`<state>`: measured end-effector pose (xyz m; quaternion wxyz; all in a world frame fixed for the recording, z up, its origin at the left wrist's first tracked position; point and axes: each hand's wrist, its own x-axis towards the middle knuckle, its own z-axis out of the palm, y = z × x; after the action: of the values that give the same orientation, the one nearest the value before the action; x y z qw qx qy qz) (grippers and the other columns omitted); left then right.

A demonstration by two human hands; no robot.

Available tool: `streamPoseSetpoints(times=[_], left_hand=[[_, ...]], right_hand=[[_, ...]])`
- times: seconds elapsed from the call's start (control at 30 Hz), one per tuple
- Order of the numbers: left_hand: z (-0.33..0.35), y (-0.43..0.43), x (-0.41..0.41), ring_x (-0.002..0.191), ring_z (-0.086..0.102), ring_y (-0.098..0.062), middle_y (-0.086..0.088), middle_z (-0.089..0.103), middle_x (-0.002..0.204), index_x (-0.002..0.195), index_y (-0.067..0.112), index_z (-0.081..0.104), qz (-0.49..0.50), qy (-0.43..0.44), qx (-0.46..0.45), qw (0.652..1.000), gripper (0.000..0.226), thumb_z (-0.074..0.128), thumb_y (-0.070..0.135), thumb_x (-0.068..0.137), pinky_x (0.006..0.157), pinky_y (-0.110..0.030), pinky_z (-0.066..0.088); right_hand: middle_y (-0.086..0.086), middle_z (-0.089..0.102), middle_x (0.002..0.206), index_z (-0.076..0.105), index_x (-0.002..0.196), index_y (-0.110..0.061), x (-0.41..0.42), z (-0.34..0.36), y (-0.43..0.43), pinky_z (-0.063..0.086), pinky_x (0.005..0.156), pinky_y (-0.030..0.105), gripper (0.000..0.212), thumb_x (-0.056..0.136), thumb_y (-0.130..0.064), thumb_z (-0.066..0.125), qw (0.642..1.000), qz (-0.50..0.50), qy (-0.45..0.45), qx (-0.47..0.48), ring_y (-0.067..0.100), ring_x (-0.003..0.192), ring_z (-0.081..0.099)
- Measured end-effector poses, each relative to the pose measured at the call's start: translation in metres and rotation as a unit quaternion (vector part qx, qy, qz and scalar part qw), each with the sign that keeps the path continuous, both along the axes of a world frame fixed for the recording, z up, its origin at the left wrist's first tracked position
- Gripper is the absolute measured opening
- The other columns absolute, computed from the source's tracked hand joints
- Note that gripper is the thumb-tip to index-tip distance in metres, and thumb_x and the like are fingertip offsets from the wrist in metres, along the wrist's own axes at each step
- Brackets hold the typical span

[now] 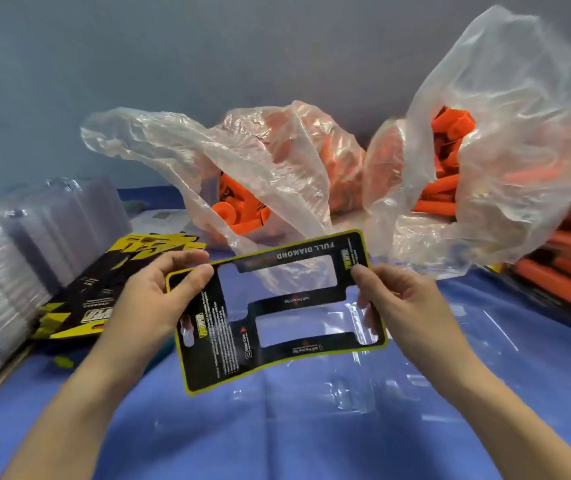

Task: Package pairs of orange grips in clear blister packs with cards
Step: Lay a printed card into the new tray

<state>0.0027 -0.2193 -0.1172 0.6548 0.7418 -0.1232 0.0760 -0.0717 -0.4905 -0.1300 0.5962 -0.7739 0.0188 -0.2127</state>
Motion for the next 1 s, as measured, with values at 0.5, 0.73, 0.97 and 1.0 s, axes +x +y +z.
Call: streamPoseSetpoints(times=[0.5,0.73,0.97,1.0], left_hand=[[-0.040,0.014,0.017,0.063,0.058,0.008,0.028,0.065,0.072,0.093,0.029,0.068,0.074,-0.055,0.292,0.952,0.016,0.054,0.028,0.100,0.049,-0.015,0.037],[-0.042,0.017,0.018,0.069,0.059,0.007,0.022,0.067,0.074,0.095,0.027,0.069,0.065,-0.048,0.296,0.952,0.020,0.050,0.027,0.102,0.052,-0.013,0.037],[-0.045,0.015,0.015,0.060,0.057,0.007,0.027,0.065,0.067,0.092,0.026,0.069,0.033,-0.036,0.322,0.946,0.020,0.052,0.023,0.102,0.051,-0.012,0.039],[-0.045,0.015,0.014,0.065,0.058,0.007,0.023,0.067,0.071,0.092,0.027,0.070,0.035,-0.037,0.325,0.944,0.020,0.052,0.023,0.101,0.054,-0.011,0.039]], right_hand=[[-0.019,0.064,0.082,0.067,0.098,-0.036,-0.004,-0.015,-0.004,0.043,0.066,0.025,0.017,0.097,-0.035,0.051,0.975,-0.080,0.026,-0.206,0.001,0.075,0.058],[-0.010,0.061,0.111,0.064,0.120,-0.029,-0.004,-0.021,0.011,0.041,0.090,0.035,0.026,0.098,-0.027,0.050,0.952,-0.045,0.006,-0.304,0.019,0.105,0.055],[-0.009,0.053,0.127,0.050,0.134,-0.035,-0.006,-0.030,0.018,0.038,0.095,0.039,0.035,0.101,-0.032,0.042,0.906,0.003,0.071,-0.417,0.021,0.113,0.049],[-0.009,0.053,0.128,0.049,0.135,-0.035,-0.006,-0.031,0.019,0.037,0.095,0.038,0.035,0.101,-0.033,0.041,0.900,0.001,0.073,-0.429,0.021,0.113,0.049]])
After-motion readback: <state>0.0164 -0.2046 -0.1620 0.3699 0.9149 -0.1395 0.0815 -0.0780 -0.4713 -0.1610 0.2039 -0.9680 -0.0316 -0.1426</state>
